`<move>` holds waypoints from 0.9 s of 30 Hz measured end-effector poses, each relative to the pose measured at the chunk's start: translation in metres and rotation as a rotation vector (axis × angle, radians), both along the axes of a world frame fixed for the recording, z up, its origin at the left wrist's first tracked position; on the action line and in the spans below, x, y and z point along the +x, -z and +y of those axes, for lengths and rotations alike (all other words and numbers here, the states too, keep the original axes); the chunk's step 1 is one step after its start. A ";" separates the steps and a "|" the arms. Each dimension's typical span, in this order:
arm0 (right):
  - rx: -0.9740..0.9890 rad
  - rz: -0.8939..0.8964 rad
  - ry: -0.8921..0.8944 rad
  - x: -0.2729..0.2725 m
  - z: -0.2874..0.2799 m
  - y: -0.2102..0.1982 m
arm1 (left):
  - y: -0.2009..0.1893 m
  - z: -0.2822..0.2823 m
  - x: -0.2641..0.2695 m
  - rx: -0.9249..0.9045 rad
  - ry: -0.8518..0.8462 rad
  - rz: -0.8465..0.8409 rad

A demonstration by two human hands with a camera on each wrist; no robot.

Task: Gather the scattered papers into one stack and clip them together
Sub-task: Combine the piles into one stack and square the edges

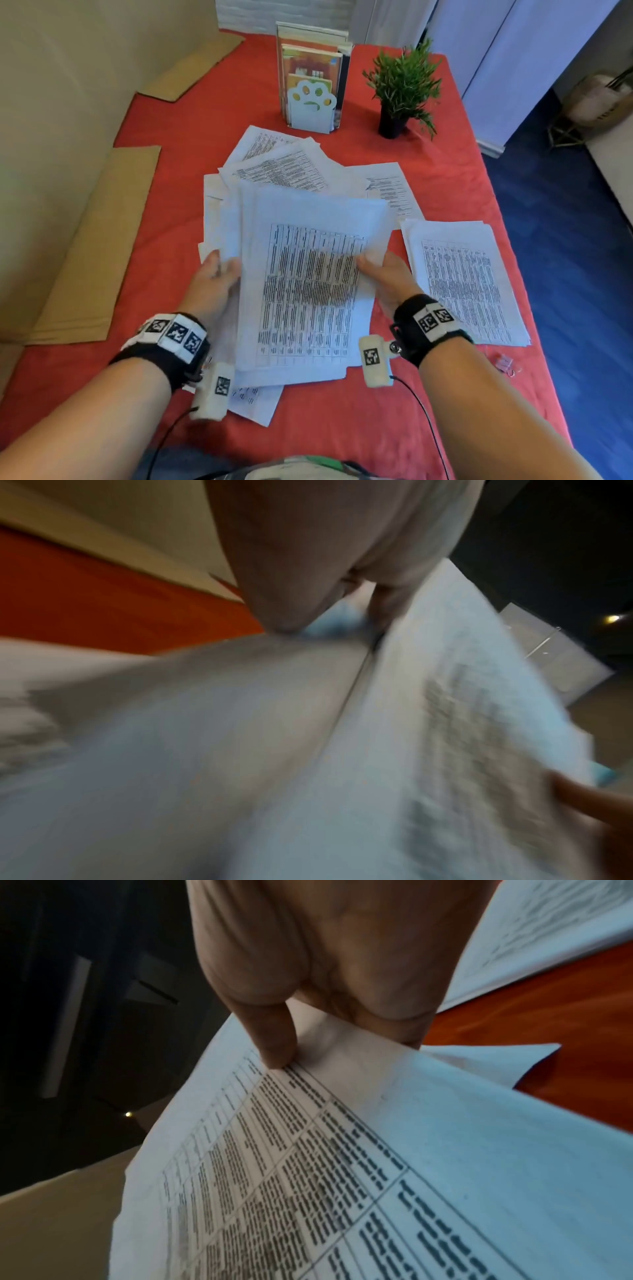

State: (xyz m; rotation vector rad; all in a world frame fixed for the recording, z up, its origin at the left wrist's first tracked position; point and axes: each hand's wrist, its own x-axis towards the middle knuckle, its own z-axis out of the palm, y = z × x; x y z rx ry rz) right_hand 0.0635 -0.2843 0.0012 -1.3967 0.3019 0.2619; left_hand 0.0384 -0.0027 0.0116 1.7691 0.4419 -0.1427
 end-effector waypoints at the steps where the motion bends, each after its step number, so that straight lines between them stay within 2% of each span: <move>1: -0.002 0.003 0.005 0.005 0.001 0.002 | 0.001 -0.007 0.003 -0.116 0.003 0.050; 3: -0.074 0.001 0.015 0.015 0.004 0.004 | 0.001 -0.020 0.010 -0.189 0.080 0.110; 6: -0.198 -0.034 0.028 0.031 0.009 0.008 | -0.003 -0.034 0.028 0.190 0.190 0.029; 9: -0.271 -0.027 0.111 0.052 0.002 0.017 | -0.005 -0.025 0.057 0.341 0.112 0.058; 12: -0.690 0.044 0.177 0.073 -0.019 0.029 | -0.003 -0.003 0.090 0.408 -0.014 0.168; 14: -0.818 0.153 0.187 0.083 -0.029 0.036 | 0.002 0.011 0.107 0.539 -0.048 0.287; 16: -0.820 0.251 0.196 0.089 -0.030 0.036 | 0.008 0.023 0.116 0.700 0.022 0.423; 18: -0.818 0.274 0.158 0.094 -0.025 0.038 | 0.015 0.032 0.120 0.777 0.102 0.483; 21: -0.721 0.233 0.083 0.104 -0.011 0.045 | 0.022 0.039 0.122 0.745 0.177 0.517; 23: -0.690 0.208 0.013 0.106 0.000 0.044 | 0.023 0.036 0.123 0.710 0.192 0.473; 27: -0.697 0.169 -0.082 0.096 0.015 0.043 | 0.022 0.031 0.116 0.637 0.109 0.379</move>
